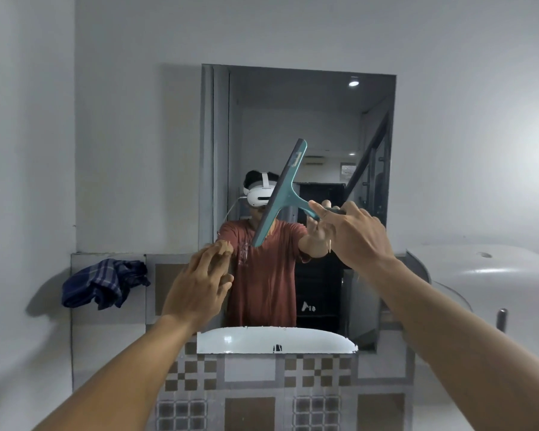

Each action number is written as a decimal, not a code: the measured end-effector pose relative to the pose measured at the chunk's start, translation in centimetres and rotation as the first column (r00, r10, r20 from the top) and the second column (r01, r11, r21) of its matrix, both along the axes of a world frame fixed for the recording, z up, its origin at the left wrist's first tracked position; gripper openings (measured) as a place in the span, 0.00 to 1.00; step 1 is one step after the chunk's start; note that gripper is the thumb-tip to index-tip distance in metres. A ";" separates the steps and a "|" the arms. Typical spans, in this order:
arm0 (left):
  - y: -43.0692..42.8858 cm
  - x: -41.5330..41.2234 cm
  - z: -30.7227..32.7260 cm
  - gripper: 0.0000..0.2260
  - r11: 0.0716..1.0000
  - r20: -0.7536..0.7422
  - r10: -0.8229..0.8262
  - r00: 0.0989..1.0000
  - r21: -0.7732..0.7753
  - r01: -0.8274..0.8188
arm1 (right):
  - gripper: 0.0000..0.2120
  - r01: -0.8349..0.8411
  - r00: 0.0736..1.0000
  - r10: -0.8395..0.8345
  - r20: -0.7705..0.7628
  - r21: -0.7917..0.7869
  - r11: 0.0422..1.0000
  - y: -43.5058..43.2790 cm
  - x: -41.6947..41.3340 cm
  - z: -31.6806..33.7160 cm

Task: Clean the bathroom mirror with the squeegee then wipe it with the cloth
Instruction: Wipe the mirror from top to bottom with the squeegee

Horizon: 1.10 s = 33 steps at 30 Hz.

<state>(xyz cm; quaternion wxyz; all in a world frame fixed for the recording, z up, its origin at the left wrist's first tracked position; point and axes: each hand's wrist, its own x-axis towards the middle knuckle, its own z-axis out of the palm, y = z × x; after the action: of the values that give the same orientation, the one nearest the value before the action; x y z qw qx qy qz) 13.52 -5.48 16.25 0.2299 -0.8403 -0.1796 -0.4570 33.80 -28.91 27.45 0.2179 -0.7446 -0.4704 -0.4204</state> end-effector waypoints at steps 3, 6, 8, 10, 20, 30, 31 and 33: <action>-0.5 0.3 1.5 0.20 1.000 0.048 -0.009 0.999 -0.021 0.010 | 0.22 0.012 1.000 -0.013 0.012 0.013 1.000 -0.6 1.2 -0.1; -0.9 0.7 4.2 0.16 0.999 0.076 -0.019 0.997 -0.046 0.022 | 0.22 0.026 0.999 -0.027 0.040 0.007 1.000 -1.1 2.1 0.0; -1.3 0.9 6.3 0.18 0.998 0.077 -0.013 0.997 -0.053 0.017 | 0.23 0.043 0.998 -0.042 0.053 -0.006 0.999 -1.6 2.5 0.1; -1.7 1.0 8.3 0.22 0.999 0.069 0.008 0.998 -0.048 -0.005 | 0.24 0.059 0.997 -0.059 0.039 -0.007 0.998 -2.3 2.9 0.0; -1.2 2.0 13.1 0.32 0.994 0.047 0.104 0.993 0.020 -0.105 | 0.25 0.094 0.987 -0.089 -0.137 0.028 0.995 -3.9 3.7 -2.1; -0.9 1.8 13.4 0.34 0.993 0.006 0.112 0.994 0.043 -0.112 | 0.21 0.126 0.956 -0.101 -0.277 0.075 0.989 -3.7 2.6 -4.6; -0.8 1.7 13.5 0.34 0.992 0.002 0.115 0.993 0.044 -0.115 | 0.22 0.131 0.954 -0.106 -0.279 0.074 0.989 -3.8 2.5 -4.7; -0.8 1.7 13.6 0.35 0.993 0.000 0.111 0.994 0.039 -0.111 | 0.22 0.141 0.952 -0.112 -0.284 0.083 0.987 -3.8 2.3 -5.0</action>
<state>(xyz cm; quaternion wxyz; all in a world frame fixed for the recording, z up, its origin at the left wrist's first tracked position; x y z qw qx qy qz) 15.21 -6.31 29.83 0.2717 -0.8247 -0.2169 -0.4460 36.13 -32.74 22.44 0.2923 -0.8129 -0.3642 -0.3481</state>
